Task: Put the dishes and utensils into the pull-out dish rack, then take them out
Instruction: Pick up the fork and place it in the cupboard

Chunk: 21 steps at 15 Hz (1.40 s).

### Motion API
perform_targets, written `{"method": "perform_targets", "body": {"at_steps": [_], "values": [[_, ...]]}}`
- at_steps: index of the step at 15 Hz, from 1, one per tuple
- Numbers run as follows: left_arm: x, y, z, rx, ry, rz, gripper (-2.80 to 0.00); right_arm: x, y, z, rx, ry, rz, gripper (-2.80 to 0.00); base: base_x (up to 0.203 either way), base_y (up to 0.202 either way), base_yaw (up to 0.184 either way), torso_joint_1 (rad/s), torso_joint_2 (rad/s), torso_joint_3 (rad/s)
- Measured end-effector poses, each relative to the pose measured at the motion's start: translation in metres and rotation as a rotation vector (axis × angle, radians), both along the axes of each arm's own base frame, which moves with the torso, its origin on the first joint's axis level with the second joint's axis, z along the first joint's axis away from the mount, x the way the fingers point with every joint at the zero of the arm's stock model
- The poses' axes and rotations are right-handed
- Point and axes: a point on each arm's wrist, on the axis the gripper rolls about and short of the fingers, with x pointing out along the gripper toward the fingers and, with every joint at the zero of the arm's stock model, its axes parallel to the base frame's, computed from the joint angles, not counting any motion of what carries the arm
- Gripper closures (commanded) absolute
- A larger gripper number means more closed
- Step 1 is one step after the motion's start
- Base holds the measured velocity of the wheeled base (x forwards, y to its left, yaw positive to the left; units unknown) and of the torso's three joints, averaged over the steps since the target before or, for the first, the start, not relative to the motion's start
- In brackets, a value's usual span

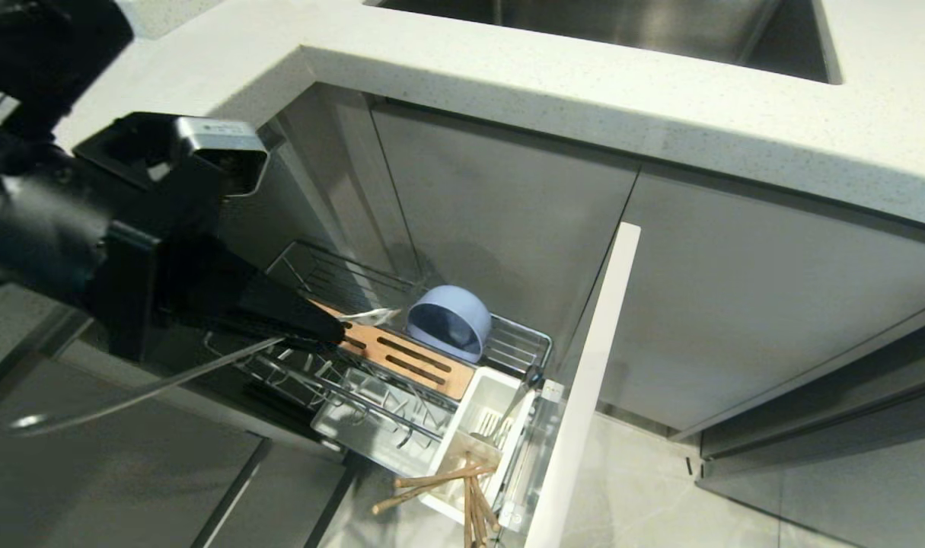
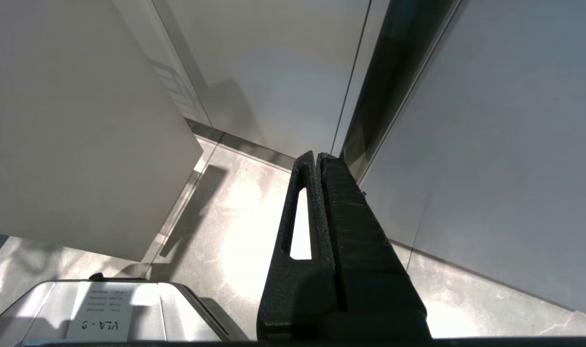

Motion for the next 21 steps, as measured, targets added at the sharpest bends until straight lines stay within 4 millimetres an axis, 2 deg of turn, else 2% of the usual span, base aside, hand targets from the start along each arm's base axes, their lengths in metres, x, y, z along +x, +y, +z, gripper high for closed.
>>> {"method": "perform_targets", "body": {"at_steps": [4, 13, 21], "values": [[0.021, -0.023, -0.016, 0.101, 0.155, 0.029, 0.00, 0.000, 0.000, 0.000, 0.000, 0.000, 0.000, 0.00, 0.000, 0.000, 0.000, 0.000, 0.00, 0.000], [0.059, -0.078, -0.078, 0.294, 0.349, -0.030, 0.00, 0.000, 0.000, 0.000, 0.000, 0.000, 0.000, 0.00, 0.000, 0.000, 0.000, 0.000, 0.00, 0.000], [0.095, -0.105, -0.123, 0.382, 0.354, 0.002, 0.00, 0.000, 0.000, 0.000, 0.000, 0.000, 0.000, 0.00, 0.000, 0.000, 0.000, 0.000, 0.00, 0.000]]}}
